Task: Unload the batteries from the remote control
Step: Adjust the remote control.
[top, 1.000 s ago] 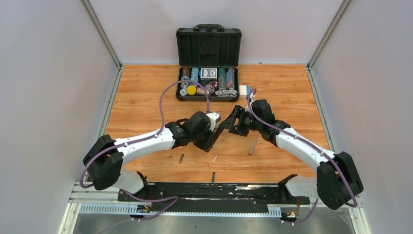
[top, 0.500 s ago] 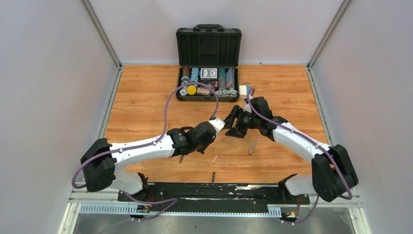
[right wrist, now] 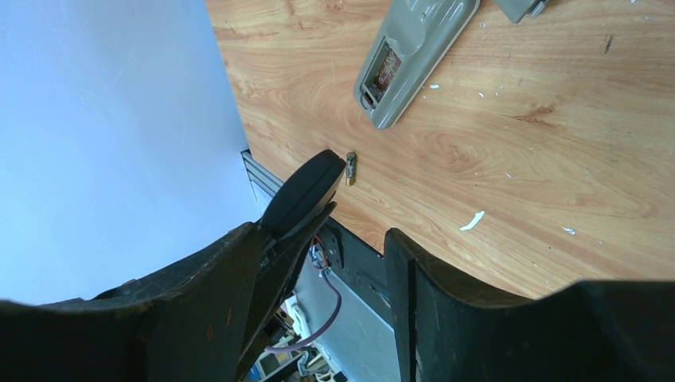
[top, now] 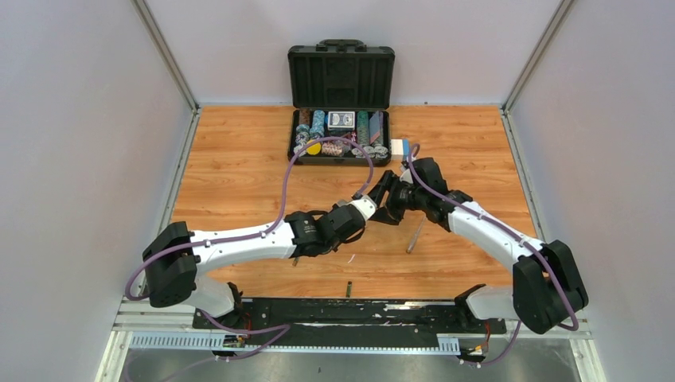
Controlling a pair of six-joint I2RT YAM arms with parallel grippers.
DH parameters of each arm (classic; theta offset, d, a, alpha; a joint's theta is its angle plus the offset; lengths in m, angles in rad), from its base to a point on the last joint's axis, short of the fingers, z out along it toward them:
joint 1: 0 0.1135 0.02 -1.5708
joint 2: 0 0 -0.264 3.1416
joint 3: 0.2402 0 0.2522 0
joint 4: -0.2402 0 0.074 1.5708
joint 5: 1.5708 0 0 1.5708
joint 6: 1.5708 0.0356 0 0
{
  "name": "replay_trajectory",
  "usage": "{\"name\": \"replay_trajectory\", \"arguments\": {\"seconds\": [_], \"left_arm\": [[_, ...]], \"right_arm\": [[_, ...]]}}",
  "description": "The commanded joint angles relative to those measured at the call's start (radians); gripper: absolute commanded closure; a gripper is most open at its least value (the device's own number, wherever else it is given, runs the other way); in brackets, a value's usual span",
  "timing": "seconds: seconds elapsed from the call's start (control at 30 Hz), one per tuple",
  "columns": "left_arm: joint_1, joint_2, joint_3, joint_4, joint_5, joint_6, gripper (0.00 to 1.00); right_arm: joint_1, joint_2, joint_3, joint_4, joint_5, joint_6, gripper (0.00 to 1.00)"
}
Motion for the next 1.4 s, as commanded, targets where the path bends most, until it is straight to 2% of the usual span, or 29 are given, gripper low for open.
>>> {"name": "replay_trajectory", "arguments": {"seconds": [0.0,0.1,0.2,0.33,0.5,0.6,0.7,0.73,0.8,0.83,0.97,1.1,1.27,1.37], "left_arm": [[-0.022,0.003,0.043,0.005,-0.048,0.018,1.0],[-0.03,0.001,0.044,0.003,-0.052,0.021,1.0],[-0.042,0.001,0.041,0.01,-0.057,0.034,1.0],[-0.066,0.007,0.045,0.014,-0.085,0.058,1.0],[-0.09,-0.013,0.036,0.03,-0.146,0.077,1.0],[-0.092,-0.03,0.027,0.04,-0.179,0.09,0.99],[-0.091,-0.054,0.005,0.053,-0.201,0.094,0.91],[-0.092,-0.062,-0.004,0.06,-0.206,0.092,0.83],[-0.092,-0.08,-0.022,0.072,-0.211,0.077,0.51],[-0.092,-0.088,-0.032,0.08,-0.209,0.066,0.42],[-0.092,-0.132,-0.07,0.124,-0.172,0.001,0.18],[-0.091,-0.196,-0.12,0.195,-0.095,-0.089,0.04],[-0.079,-0.258,-0.178,0.235,-0.056,-0.182,0.0],[-0.025,-0.308,-0.216,0.24,0.012,-0.245,0.0]], "right_arm": [[0.002,-0.039,0.025,0.016,0.025,0.046,0.41],[0.002,-0.038,0.022,0.019,0.033,0.058,0.41],[0.002,-0.025,0.019,0.02,0.044,0.068,0.46],[0.002,0.001,0.019,0.036,0.028,0.077,0.6],[0.004,0.018,0.013,0.033,0.005,0.058,0.67],[0.005,0.022,-0.007,0.031,-0.006,0.058,0.75],[0.006,0.017,-0.025,0.039,-0.016,0.06,0.92],[0.007,0.014,-0.032,0.046,-0.017,0.058,0.98],[0.007,0.001,-0.042,0.058,-0.013,0.056,1.0],[0.006,-0.006,-0.048,0.066,-0.007,0.052,1.0],[0.006,-0.04,-0.076,0.112,0.027,0.062,1.0],[0.006,-0.073,-0.106,0.145,0.068,0.062,1.0],[0.005,-0.091,-0.128,0.147,0.104,0.039,1.0],[0.005,-0.098,-0.135,0.148,0.111,0.002,1.0]]}}
